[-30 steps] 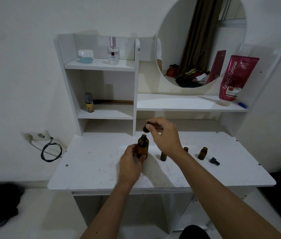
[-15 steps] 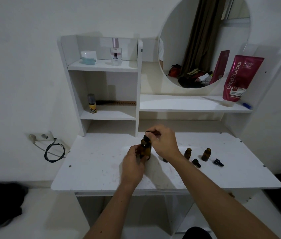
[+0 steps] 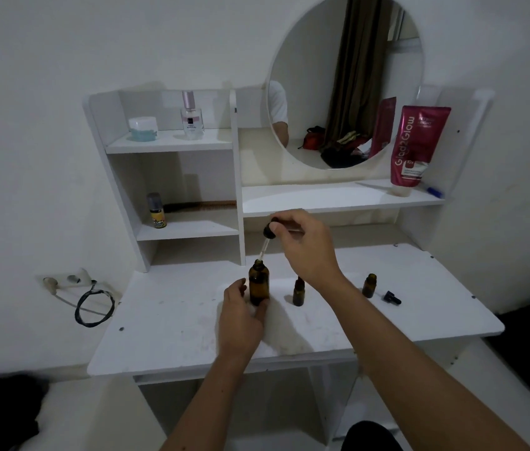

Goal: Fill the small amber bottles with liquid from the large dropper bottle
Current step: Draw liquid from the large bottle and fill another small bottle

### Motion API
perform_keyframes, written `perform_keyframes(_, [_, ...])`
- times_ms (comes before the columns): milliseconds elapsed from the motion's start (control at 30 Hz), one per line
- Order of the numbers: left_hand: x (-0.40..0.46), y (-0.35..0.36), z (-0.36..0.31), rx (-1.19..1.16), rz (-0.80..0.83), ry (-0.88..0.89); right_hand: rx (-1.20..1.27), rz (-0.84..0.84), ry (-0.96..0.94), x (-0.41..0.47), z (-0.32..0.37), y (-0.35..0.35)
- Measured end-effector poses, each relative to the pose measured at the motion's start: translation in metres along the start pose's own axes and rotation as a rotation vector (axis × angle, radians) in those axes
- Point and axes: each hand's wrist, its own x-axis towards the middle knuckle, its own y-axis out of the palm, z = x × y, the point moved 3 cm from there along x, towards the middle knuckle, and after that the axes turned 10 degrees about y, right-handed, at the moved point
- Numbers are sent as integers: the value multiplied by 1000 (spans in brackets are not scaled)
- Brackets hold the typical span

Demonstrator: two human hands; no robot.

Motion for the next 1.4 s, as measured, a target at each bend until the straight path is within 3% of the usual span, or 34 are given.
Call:
perform_keyframes(267, [-28, 4, -13, -77, -95, 45, 43, -95, 37, -9, -21, -60])
perform_keyframes(633, [-39, 70, -55, -141, 155, 217, 74, -222, 234, -20, -68, -129])
perform_keyframes(833, [-29, 106, -74, -87, 287, 180, 32, -255, 195, -18, -81, -144])
perform_keyframes(1400, [0, 142, -84, -67, 181, 179, 58, -190, 198, -14, -96, -136])
